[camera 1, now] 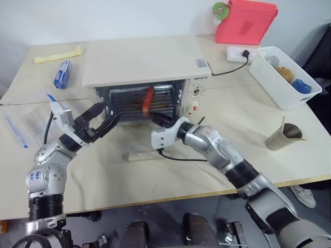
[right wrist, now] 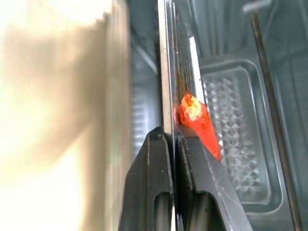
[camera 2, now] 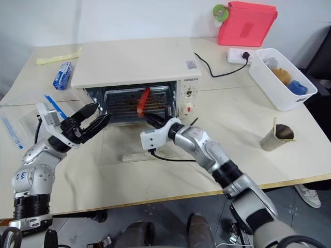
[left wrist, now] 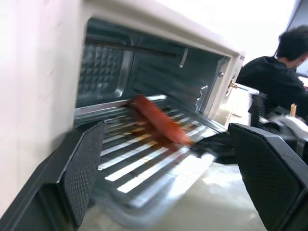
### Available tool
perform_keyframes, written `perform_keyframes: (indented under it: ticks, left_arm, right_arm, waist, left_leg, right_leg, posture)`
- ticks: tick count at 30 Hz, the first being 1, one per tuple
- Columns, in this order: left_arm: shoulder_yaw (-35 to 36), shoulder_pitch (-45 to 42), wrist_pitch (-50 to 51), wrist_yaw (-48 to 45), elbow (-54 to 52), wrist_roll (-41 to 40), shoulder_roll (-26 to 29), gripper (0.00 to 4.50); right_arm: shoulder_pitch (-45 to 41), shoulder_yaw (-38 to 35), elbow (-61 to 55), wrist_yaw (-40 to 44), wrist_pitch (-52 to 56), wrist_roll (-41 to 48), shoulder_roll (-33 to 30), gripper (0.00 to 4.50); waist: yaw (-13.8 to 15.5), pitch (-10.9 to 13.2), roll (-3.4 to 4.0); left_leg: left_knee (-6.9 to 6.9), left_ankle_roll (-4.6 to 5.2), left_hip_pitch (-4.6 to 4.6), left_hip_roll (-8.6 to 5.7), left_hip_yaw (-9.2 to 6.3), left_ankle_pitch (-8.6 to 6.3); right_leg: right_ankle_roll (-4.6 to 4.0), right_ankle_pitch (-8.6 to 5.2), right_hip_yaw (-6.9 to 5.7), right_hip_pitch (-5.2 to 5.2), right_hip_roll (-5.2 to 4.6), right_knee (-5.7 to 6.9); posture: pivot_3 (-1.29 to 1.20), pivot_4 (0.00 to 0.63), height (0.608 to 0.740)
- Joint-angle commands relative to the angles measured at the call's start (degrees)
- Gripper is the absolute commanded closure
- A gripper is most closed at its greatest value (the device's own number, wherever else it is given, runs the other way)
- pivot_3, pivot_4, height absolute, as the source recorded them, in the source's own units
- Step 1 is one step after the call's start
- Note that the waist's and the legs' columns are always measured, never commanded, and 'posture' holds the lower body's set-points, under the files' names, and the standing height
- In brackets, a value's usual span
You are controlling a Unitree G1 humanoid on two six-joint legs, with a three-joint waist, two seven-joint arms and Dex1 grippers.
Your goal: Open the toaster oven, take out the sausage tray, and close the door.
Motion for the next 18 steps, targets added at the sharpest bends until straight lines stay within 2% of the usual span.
perform_keyframes:
  ticks: [1, 5, 9, 18]
  left_arm:
    - [3.95, 3.35, 6.28, 2.73, -5.45, -5.03, 1.65, 0.16]
    - [5.14, 7.09, 10.70, 2.74, -8.67, -7.55, 3.23, 0.16]
    - [7.66, 10.42, 17.93, 3.86, -11.02, -13.58, 4.67, 0.16]
    - [8.41, 10.44, 30.90, 7.22, -10.48, -23.07, 7.26, 0.16]
  right_arm:
    - [4.02, -4.18, -9.20, 1.90, -2.04, 2.64, -3.80, 4.47]
    - [8.30, -6.19, -14.42, 2.53, -4.51, 3.04, -7.54, 4.47]
    - [11.99, -8.07, -17.34, 2.48, -6.53, 3.12, -10.55, 4.47]
    - [12.93, -9.70, -18.57, 1.85, -9.14, 2.50, -10.50, 4.47]
  waist:
    - [0.24, 0.01, -0.03]
    - [1.91, 0.03, -0.07]
    - [2.05, 0.04, -0.07]
    - [1.56, 0.04, -0.08]
  left_leg:
    - [-0.01, 0.01, -0.01, 0.00, 0.00, 0.00]
    - [0.02, 0.04, -0.04, -0.03, -0.06, -0.03]
    - [0.04, 0.06, -0.02, -0.04, 0.00, -0.04]
    - [0.08, 0.04, 0.01, -0.01, 0.01, -0.01]
  right_leg:
    - [0.00, 0.00, 0.00, 0.00, 0.00, -0.02]
    - [0.01, 0.00, -0.03, 0.07, -0.03, -0.14]
    - [0.00, 0.00, -0.01, 0.11, -0.04, -0.23]
    - [-0.03, 0.00, 0.00, 0.12, -0.01, -0.17]
  posture:
    - [0.00, 0.150, 0.740]
    - [0.00, 0.150, 0.740]
    - [0.00, 0.150, 0.740]
    - [0.00, 0.150, 0.740]
